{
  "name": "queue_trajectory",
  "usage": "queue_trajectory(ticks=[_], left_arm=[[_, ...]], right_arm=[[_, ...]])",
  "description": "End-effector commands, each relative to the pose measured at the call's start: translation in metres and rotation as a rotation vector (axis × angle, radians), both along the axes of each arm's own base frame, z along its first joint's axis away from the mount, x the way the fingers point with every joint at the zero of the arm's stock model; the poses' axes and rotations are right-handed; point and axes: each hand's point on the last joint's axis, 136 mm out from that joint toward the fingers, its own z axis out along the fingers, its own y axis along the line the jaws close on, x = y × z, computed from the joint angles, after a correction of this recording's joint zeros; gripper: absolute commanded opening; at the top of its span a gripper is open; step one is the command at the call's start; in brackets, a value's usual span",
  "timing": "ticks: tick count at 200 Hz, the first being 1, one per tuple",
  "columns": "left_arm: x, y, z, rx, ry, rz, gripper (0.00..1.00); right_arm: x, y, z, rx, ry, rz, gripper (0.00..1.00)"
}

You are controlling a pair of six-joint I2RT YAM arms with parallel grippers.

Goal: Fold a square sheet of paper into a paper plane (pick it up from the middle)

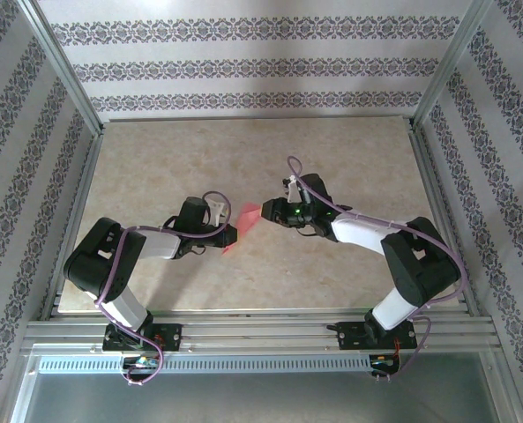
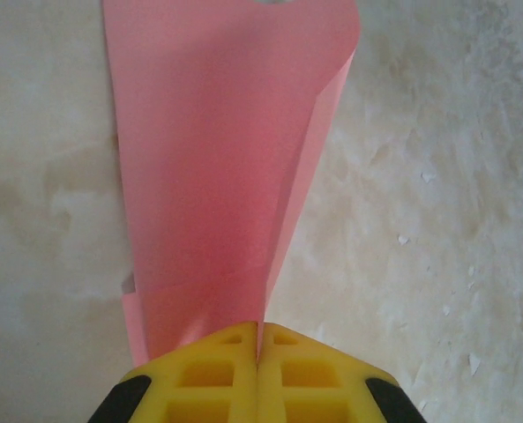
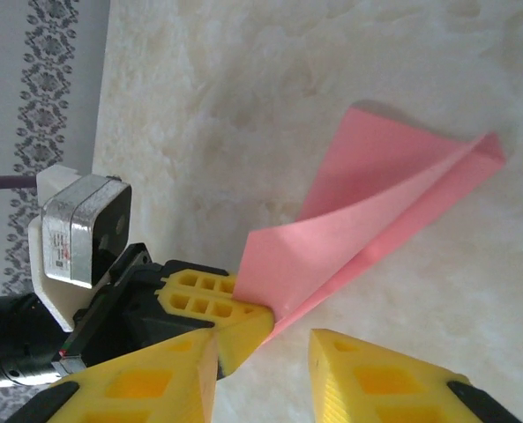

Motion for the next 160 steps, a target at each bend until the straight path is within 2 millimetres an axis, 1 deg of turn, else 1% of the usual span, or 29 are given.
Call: queue_trajectory(ticks=[1,48,93,126,160], left_arm=[[0.003,-0.004,-0.002,-0.010,0.066,0.042,0.03],[0.003,-0.003,-0.007,-0.016,0.134,0.078,0.03],[0.003,-0.001,-0.010,-0.014,0.142,0.099,0.03],[0.002,0.002,-0.017,-0.002,0.182,0.131,0.03],[0.002,0.003,-0.021,-0.012,0.216,0.157,0.03]], right_arm=[[0.005,0.006,0.008,0.059,0.013,-0.083,0.34],[0.004,0.027,-0.006,0.093,0.063,-0.059,0.33],[0.003,0.035,-0.015,0.093,0.089,-0.052,0.33],[0.002,0.041,-0.022,0.095,0.112,-0.038,0.32],[0.004,0.051,-0.024,0.107,0.117,-0.017,0.32]])
